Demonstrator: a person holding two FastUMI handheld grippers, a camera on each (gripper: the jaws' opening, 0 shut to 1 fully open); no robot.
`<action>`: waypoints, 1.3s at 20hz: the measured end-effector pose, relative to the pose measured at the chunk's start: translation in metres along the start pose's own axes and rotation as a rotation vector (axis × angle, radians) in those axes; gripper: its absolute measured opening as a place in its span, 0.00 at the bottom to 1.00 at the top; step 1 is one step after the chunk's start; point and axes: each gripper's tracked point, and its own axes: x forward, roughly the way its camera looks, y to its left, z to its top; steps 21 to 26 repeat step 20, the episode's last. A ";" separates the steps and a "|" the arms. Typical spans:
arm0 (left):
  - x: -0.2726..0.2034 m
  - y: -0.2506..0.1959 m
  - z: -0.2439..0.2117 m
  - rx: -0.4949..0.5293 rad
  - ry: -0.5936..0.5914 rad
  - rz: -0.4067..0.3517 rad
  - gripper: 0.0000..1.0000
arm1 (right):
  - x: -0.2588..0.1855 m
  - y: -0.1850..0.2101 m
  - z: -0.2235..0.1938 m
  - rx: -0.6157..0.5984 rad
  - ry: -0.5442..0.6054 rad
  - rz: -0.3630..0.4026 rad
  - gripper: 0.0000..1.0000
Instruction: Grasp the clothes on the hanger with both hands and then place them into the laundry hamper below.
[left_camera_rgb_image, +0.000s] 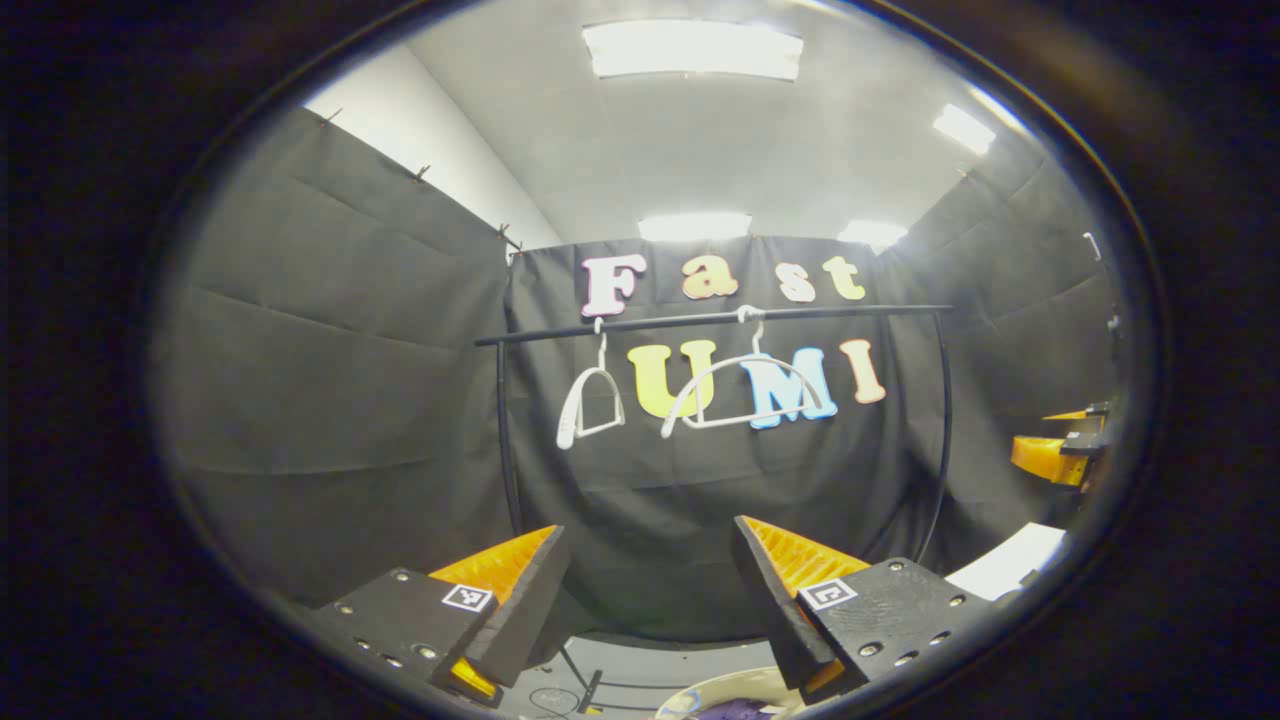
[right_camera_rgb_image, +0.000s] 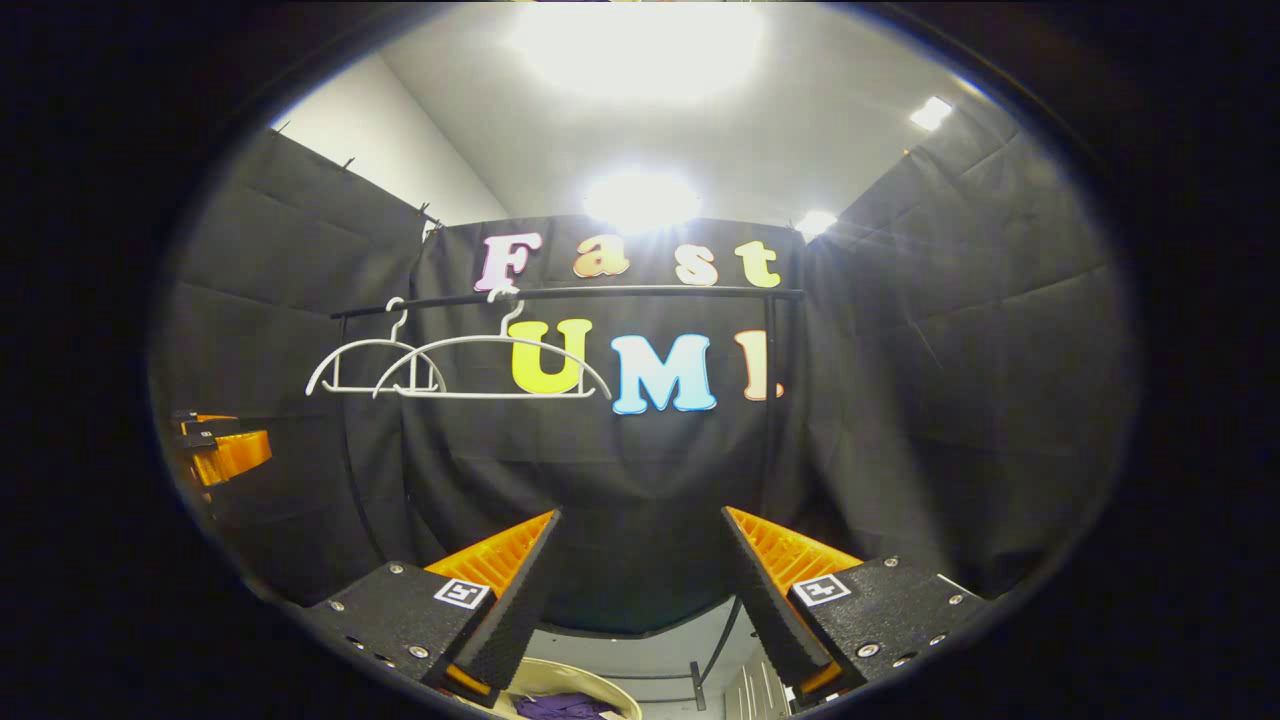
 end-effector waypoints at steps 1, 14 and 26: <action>-0.002 0.003 0.003 0.001 -0.010 0.008 0.99 | -0.005 -0.008 0.002 0.002 -0.009 -0.018 0.93; -0.008 0.019 0.023 0.032 -0.046 0.048 0.99 | -0.025 -0.061 0.029 0.051 -0.079 -0.147 0.94; -0.007 0.029 0.023 0.039 -0.052 0.062 0.99 | -0.024 -0.060 0.041 0.036 -0.109 -0.147 0.94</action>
